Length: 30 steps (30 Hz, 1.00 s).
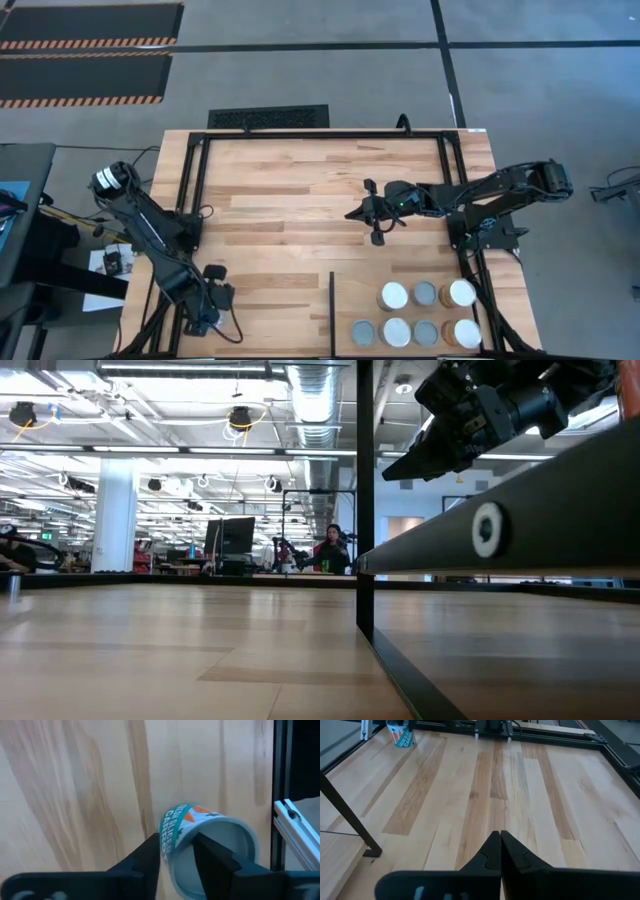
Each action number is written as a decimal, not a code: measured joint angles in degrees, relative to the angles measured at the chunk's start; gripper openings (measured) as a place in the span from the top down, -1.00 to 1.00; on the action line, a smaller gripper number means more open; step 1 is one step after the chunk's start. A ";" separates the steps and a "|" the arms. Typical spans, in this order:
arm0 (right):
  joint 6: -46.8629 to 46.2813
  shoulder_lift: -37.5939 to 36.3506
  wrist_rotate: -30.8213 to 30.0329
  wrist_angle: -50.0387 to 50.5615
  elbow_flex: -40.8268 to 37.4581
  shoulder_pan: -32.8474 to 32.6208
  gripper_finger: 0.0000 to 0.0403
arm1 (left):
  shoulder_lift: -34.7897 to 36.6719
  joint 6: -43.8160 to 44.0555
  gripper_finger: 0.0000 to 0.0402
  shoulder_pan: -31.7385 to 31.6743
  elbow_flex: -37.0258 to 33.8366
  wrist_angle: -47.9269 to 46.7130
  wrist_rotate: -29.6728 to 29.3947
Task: Pick and place cans onto a shelf
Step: Put the canned carrots on the shelf
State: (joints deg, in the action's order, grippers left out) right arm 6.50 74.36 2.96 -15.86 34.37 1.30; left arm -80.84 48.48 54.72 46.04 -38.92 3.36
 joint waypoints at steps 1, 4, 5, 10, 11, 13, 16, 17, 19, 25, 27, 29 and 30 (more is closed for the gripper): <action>0.00 -0.01 -0.01 0.00 0.00 -0.02 0.95 | -0.16 -0.29 0.52 0.00 0.03 0.10 0.14; 0.07 -0.01 0.00 0.00 0.02 -0.02 0.95 | -0.19 -0.67 0.74 0.00 0.09 0.24 0.26; 0.19 -0.01 0.00 0.00 0.02 0.00 0.95 | -0.18 -0.64 0.83 0.00 0.09 0.20 0.30; 0.20 -0.01 0.00 -0.02 0.02 -0.01 0.95 | 0.40 3.66 0.95 -0.43 0.15 -1.89 -2.44; 0.19 -0.01 0.00 -0.02 0.02 -0.02 0.95 | 1.02 4.80 0.96 -0.86 0.06 -3.36 -3.77; 0.15 -0.01 0.00 -0.03 0.02 -0.01 0.95 | 2.77 6.52 0.98 -2.32 -0.17 -5.15 -7.92; 0.17 -0.01 -0.01 -0.03 0.02 -0.02 0.95 | 7.02 6.54 0.98 -6.06 -0.11 -5.57 -15.74; 0.17 -0.01 0.00 -0.03 0.02 -0.02 0.95 | 8.34 5.85 0.98 -7.86 -0.11 -5.90 -18.44; 0.17 -0.01 0.00 -0.04 0.02 -0.02 0.95 | 10.97 2.91 0.99 -12.61 -0.39 -5.27 -21.68; 0.00 -0.01 0.00 0.00 0.02 -0.02 0.95 | 13.38 -14.13 0.99 -31.64 -1.40 4.18 -22.37; -0.02 -0.01 0.00 0.02 0.02 -0.02 0.95 | 13.38 -20.09 0.99 -38.19 -1.40 8.62 -20.22; -0.05 -0.01 0.00 0.20 0.04 -0.02 0.95 | 13.38 -24.96 1.00 -44.30 -1.40 12.75 -17.36; -0.07 -0.01 0.00 0.22 0.04 -0.02 0.95 | 13.38 -27.01 1.00 -47.19 -1.40 14.54 -16.17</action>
State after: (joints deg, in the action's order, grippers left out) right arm 6.44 74.35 2.96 -15.64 34.41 1.28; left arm -67.46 21.47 7.53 44.64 -24.38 -12.81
